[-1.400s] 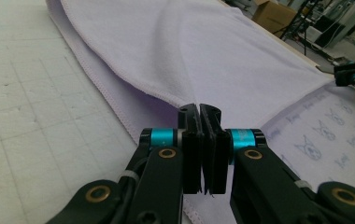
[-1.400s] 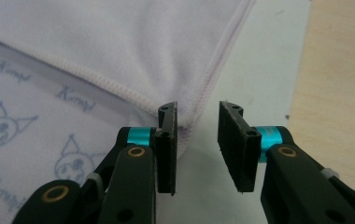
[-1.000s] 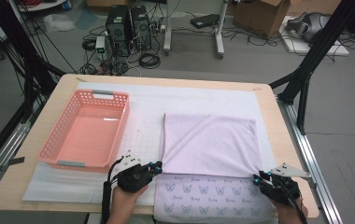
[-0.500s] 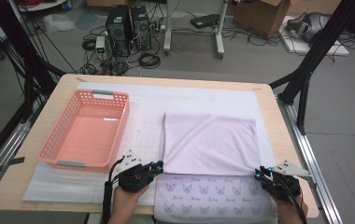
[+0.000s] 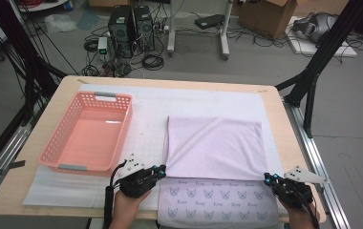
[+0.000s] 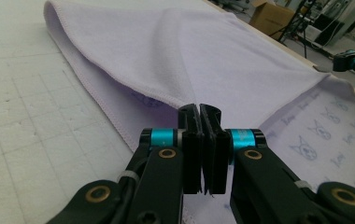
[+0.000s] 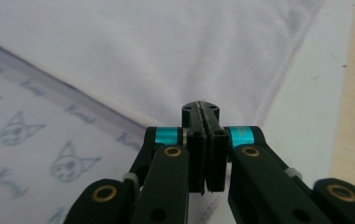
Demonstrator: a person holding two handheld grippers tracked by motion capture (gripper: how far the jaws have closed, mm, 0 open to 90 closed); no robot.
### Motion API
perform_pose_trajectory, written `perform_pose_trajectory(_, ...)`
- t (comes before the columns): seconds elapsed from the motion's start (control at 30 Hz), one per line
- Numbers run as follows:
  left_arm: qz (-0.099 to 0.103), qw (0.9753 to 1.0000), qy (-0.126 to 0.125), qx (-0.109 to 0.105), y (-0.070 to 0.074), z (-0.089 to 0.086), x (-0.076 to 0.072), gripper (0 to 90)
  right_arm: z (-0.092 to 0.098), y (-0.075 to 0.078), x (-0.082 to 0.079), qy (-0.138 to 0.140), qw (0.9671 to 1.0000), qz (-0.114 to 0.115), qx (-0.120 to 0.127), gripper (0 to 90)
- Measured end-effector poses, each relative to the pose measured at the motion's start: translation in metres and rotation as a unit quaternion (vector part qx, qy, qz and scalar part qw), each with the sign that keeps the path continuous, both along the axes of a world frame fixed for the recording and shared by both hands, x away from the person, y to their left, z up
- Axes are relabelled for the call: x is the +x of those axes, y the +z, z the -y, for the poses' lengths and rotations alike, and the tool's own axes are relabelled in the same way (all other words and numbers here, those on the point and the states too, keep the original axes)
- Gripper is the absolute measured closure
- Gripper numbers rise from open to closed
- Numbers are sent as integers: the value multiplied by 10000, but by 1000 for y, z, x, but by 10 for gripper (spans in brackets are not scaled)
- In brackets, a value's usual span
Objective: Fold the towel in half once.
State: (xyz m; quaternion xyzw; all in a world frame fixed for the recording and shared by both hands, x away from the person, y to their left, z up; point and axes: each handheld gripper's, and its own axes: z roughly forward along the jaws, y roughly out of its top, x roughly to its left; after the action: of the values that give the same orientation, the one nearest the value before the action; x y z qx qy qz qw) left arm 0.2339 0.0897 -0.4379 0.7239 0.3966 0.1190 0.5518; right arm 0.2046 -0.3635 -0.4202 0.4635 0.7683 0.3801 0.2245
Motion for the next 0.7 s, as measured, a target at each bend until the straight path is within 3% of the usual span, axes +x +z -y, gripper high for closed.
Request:
perform_pose_trajectory(0.1, 28, 10000, -7, 68, 0, 1, 0, 871, -4, -3, -1, -48, 9998, -148, 86, 684)
perform_pose_trajectory(0.17, 24, 9999, -11, 102, 0, 1, 0, 871, -8, -8, 3, -38, 9998, -202, 0, 676)
perform_pose_trajectory(0.2, 29, 9999, -20, 101, 0, 1, 0, 871, -12, -13, 6, -72, 9995, -246, -159, 676)
perform_pose_trajectory(0.23, 28, 10000, -16, 92, 0, 1, -1, 871, -15, -16, 9, -137, 9992, -242, -282, 683)
perform_pose_trajectory(0.3, 34, 10000, -5, 71, 0, 1, -1, 871, -16, -22, 14, -149, 9986, -187, -462, 800)
perform_pose_trajectory(0.37, 45, 10000, -15, 41, 1, 0, -1, 871, -14, -22, 15, -141, 9988, -144, -454, 895)
perform_pose_trajectory(0.43, 95, 10000, -31, -6, 3, -1, -2, 871, -14, -19, 13, -99, 9986, -84, -507, 896)
perform_pose_trajectory(0.57, 201, 9997, -65, -154, 9, -2, -4, 871, -10, -11, 9, 6, 9998, 75, -180, 892)
perform_pose_trajectory(0.63, 244, 9994, -86, -215, 12, -2, -5, 871, -11, -9, 7, 205, 9997, 82, 122, 696)
perform_pose_trajectory(0.7, 256, 9994, -117, -216, 13, -2, -7, 872, -16, -9, 5, 325, 9994, -14, 131, 586)
